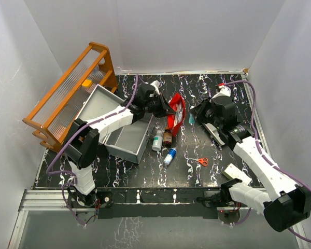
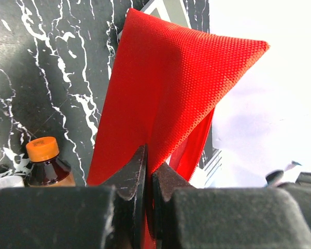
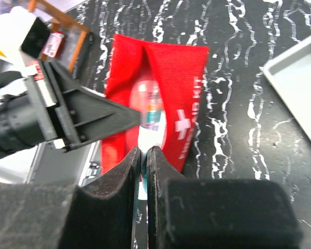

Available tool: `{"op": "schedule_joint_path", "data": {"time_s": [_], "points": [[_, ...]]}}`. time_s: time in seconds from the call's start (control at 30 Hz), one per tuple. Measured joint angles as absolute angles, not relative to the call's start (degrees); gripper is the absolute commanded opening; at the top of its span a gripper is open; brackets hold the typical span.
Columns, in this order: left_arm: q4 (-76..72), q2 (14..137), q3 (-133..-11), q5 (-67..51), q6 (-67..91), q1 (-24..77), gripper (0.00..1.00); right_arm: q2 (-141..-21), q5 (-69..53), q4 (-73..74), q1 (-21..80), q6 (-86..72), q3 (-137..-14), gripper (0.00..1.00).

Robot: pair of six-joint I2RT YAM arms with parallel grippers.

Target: Organize the medicine kit

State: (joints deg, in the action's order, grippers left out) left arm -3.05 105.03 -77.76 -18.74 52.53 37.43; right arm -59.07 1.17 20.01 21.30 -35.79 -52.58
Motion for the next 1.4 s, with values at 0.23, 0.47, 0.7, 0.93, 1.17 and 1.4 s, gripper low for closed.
{"op": "schedule_joint_path", "data": {"time_s": [0.23, 0.47, 0.7, 0.93, 1.17, 1.4], "points": [[-6.07, 106.45, -77.8, -18.57, 54.26, 39.09, 0.0, -59.83, -2.59, 16.53, 21.32, -40.49, -52.64, 0.09], [-10.35, 106.48, -76.9, -19.16, 55.64, 39.92, 0.0, -64.18, -2.52, 16.53, 20.93, -46.3, -53.06, 0.07], [-11.31, 106.48, -74.96, -20.47, 56.38, 40.01, 0.0, -64.71, -2.85, 16.34, 20.86, -49.06, -53.06, 0.06], [-13.06, 106.48, -74.94, -21.47, 57.28, 40.01, 0.0, -67.0, -1.32, 17.23, 20.86, -51.68, -53.1, 0.04], [-13.26, 106.48, -74.94, -21.82, 57.52, 40.1, 0.0, -68.66, 3.57, 21.3, 20.86, -51.22, -54.76, 0.05], [-13.04, 106.52, -74.94, -22.5, 57.45, 40.1, 0.0, -73.56, 5.91, 22.57, 20.86, -48.69, -57.58, 0.05]]}}
